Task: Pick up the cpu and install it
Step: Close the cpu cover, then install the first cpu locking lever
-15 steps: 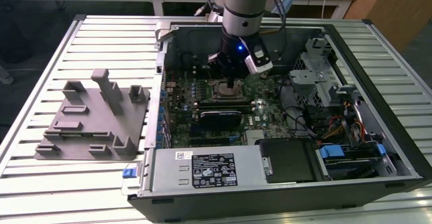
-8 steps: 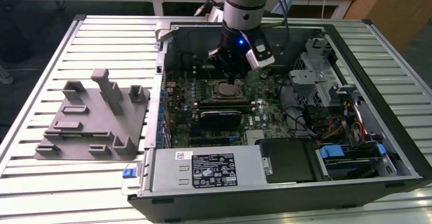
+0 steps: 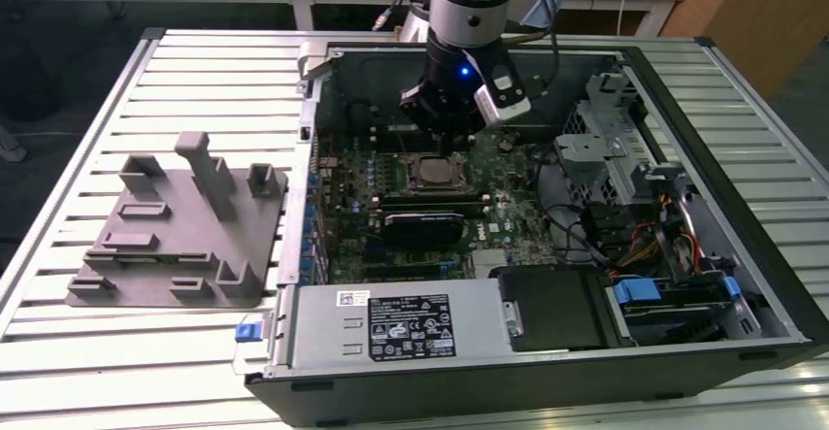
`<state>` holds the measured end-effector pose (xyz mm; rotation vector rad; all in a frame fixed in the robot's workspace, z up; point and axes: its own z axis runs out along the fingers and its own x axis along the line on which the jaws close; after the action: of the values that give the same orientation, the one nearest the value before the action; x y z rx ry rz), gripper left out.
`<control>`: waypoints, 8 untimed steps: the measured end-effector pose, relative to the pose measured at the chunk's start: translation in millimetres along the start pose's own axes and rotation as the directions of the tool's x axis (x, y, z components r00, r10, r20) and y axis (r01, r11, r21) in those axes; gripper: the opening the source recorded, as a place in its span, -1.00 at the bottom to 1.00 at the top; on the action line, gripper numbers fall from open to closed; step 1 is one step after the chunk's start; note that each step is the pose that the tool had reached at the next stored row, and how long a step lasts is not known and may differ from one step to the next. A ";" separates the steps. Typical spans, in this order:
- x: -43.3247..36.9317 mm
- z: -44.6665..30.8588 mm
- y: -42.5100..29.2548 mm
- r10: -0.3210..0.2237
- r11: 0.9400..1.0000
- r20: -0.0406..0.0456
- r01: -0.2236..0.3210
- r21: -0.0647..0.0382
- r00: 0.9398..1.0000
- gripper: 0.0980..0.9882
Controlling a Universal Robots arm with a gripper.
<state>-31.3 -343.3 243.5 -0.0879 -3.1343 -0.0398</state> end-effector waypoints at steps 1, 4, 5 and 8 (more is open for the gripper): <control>0.0 -0.1 0.0 0.000 1.000 0.000 0.000 0.000 1.000 -0.98; 0.0 0.0 0.0 0.000 1.000 0.000 0.000 0.000 1.000 -0.98; 0.0 -0.1 0.0 0.000 1.000 0.000 0.000 0.000 1.000 -0.98; 0.0 -0.1 0.0 0.000 1.000 0.000 0.000 0.000 1.000 -0.98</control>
<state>-31.3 -343.3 243.5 -0.0880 -3.1348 -0.0397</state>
